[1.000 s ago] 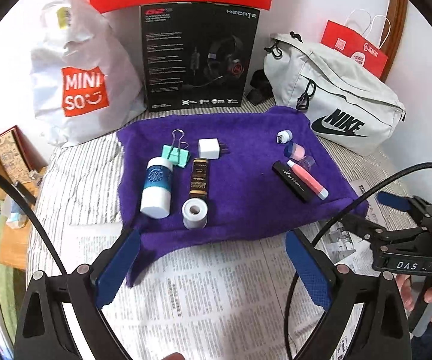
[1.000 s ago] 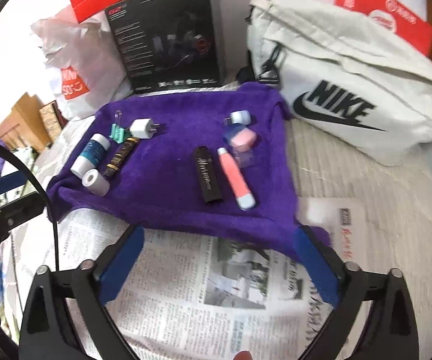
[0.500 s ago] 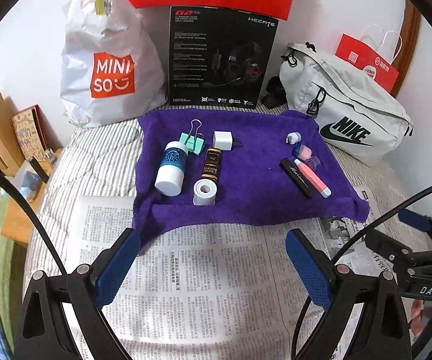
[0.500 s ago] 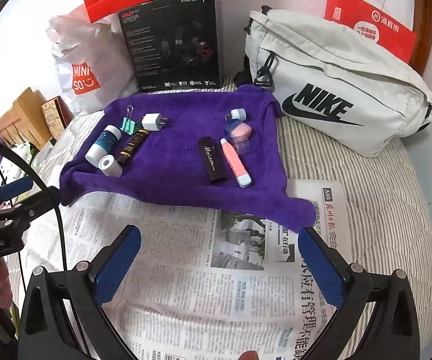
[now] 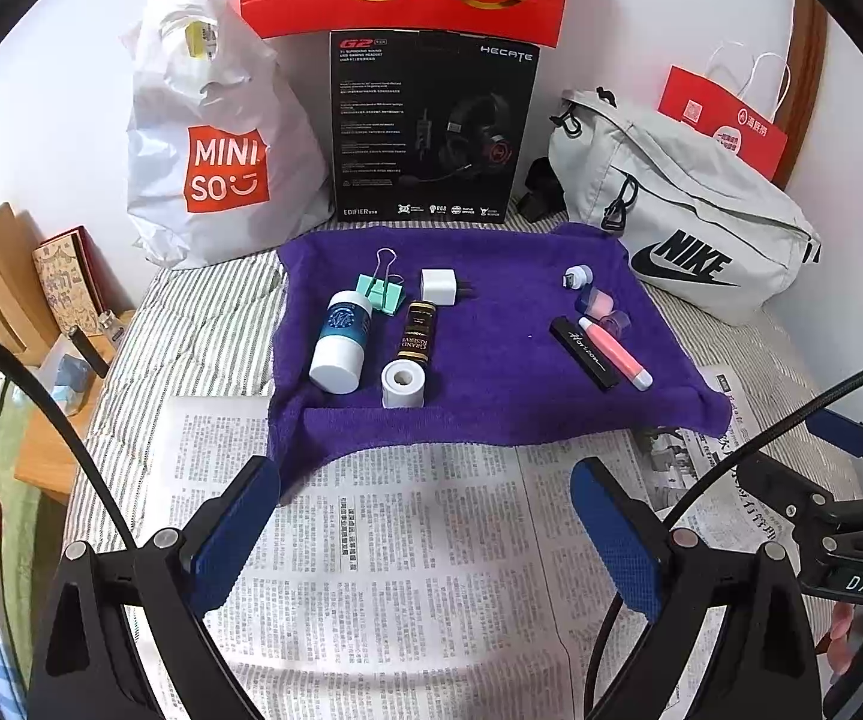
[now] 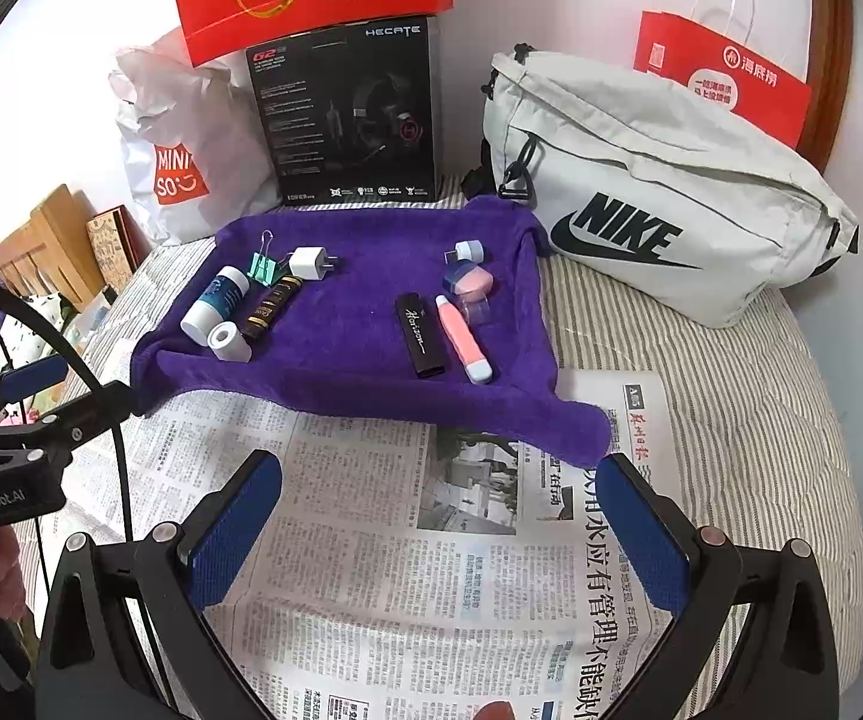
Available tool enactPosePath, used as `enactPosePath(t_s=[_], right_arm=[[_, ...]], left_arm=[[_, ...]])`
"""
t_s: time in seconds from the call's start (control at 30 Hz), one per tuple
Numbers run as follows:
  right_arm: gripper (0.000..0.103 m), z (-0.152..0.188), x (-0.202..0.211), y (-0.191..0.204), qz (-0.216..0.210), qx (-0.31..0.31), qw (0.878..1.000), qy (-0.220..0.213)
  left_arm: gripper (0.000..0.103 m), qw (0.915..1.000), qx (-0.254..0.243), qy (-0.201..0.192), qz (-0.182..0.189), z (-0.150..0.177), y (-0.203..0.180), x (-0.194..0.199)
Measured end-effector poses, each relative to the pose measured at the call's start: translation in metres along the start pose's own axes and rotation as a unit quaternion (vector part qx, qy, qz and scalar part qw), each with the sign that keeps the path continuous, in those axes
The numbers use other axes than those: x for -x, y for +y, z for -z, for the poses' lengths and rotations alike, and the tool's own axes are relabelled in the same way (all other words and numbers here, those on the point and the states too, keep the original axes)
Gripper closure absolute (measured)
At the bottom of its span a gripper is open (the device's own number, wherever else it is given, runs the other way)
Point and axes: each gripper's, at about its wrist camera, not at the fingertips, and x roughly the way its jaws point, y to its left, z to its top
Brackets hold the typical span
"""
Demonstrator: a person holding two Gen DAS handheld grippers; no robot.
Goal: Organize rigid objects
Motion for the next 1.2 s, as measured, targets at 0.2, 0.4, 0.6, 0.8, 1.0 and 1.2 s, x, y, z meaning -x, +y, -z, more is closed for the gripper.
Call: enactPosePath(t_s=[0.2,0.4,0.6,0.8,1.0,1.2], right_arm=[[0.0,0.002,0.0,-0.002,-0.001,-0.005,1.0,0.001],[0.0,0.003,0.002,-0.002,-0.001,-0.006,1.0,-0.003],[0.0,0.004,0.007,-0.005,0.001,-0.007,1.0,-0.008],[0.0,0.005,0.012,-0.003,0.0,-0.004,1.0,-0.013],[0.0,0.006,0.016,-0.003,-0.002,-0.002,1.0,-0.018],[0.0,0.006,0.02,-0.003,-0.002,-0.002,1.0,-0.022]], left_arm=[[0.005,1.0,0.001,0.004,-0.002,0.002,0.0,0.001],[0.005,1.0,-0.003,0.003,-0.002,0.004,-0.002,0.002],[0.005,1.0,-0.005,0.004,-0.002,0.005,-0.002,0.003],[0.005,1.0,-0.003,0.004,-0.002,0.006,-0.003,0.003],[0.005,1.0,-0.009,0.005,-0.001,0.007,-0.004,0.006],[0.005,0.9999,-0.012,0.004,-0.002,0.006,-0.006,0.008]])
